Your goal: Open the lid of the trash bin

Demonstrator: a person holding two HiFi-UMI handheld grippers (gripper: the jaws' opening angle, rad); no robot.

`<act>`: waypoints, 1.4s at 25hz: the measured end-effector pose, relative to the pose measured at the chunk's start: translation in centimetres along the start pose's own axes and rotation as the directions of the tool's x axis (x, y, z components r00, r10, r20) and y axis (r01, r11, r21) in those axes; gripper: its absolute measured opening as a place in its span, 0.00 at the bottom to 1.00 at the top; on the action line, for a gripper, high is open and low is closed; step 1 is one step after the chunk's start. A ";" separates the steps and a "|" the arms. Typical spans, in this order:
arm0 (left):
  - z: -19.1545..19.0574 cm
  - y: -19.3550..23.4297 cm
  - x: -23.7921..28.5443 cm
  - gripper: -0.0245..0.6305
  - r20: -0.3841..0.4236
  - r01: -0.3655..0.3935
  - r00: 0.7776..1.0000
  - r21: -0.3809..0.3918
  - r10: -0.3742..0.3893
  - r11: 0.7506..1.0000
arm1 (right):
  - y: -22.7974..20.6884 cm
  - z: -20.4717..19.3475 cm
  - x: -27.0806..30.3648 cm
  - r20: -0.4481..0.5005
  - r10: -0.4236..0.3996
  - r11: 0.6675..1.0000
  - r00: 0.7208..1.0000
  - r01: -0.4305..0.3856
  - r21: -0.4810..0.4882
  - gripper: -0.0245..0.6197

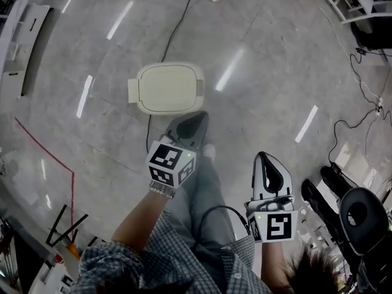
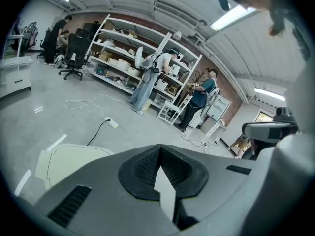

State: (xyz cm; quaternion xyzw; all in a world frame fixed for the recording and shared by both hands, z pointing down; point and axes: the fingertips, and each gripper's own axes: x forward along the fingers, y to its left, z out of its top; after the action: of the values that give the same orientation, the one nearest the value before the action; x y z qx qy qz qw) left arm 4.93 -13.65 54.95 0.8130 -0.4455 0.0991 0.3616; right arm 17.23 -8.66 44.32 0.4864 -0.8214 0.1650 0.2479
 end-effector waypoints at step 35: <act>-13.2 11.0 11.2 0.04 -0.284 -0.517 0.835 -0.112 0.471 0.848 | -2.7 -7.1 3.6 -0.117 -0.007 0.996 0.993 0.016 0.083 0.07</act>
State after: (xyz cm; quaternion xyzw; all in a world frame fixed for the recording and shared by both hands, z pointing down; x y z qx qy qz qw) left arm 4.82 -15.76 75.37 0.6138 -0.5998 0.2479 0.4494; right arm 19.91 -8.88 52.32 0.4906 -0.7951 0.2259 0.2760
